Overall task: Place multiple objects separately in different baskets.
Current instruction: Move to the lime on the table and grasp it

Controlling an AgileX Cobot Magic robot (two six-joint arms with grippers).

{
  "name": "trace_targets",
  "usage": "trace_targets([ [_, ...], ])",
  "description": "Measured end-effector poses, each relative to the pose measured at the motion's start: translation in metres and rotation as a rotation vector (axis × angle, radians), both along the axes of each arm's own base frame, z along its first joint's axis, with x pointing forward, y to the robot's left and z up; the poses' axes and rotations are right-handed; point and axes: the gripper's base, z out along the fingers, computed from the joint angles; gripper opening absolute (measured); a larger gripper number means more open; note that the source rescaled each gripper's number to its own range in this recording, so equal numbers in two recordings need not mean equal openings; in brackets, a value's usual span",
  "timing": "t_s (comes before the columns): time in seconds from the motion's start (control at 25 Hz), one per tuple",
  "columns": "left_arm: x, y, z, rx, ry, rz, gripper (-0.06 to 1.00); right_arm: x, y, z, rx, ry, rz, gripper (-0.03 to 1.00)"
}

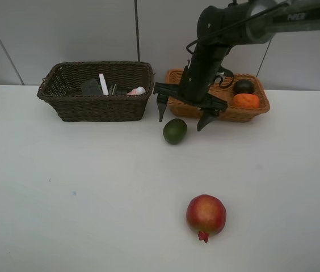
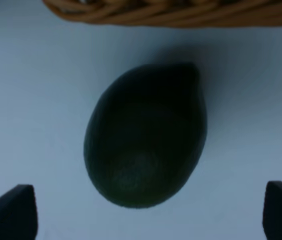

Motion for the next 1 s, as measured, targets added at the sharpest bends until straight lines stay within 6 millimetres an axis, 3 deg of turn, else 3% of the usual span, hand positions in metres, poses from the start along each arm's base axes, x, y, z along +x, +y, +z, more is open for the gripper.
trace_targets([
  [0.44, 0.0, 0.0, 0.0, -0.001, 0.0, 0.0, 0.87, 0.011, 0.005, -0.026, 0.022, -0.058, -0.017, 1.0],
  [0.64, 0.0, 0.0, 0.0, -0.001, 0.0, 0.0, 0.87, 0.012, 0.005, -0.047, 0.003, -0.027, -0.018, 1.0],
  [0.84, 0.0, 0.0, 0.0, -0.001, 0.0, 0.0, 0.87, 0.013, 0.006, -0.048, 0.014, -0.043, -0.022, 1.0],
  [0.92, 0.0, 0.0, 0.0, -0.001, 0.0, 0.0, 0.87, 0.013, 0.006, -0.049, 0.014, -0.042, -0.022, 0.96],
  [1.0, 0.0, 0.0, 0.0, -0.001, 0.0, 0.0, 0.87, 0.013, 0.006, -0.049, 0.014, -0.041, -0.022, 0.8],
])
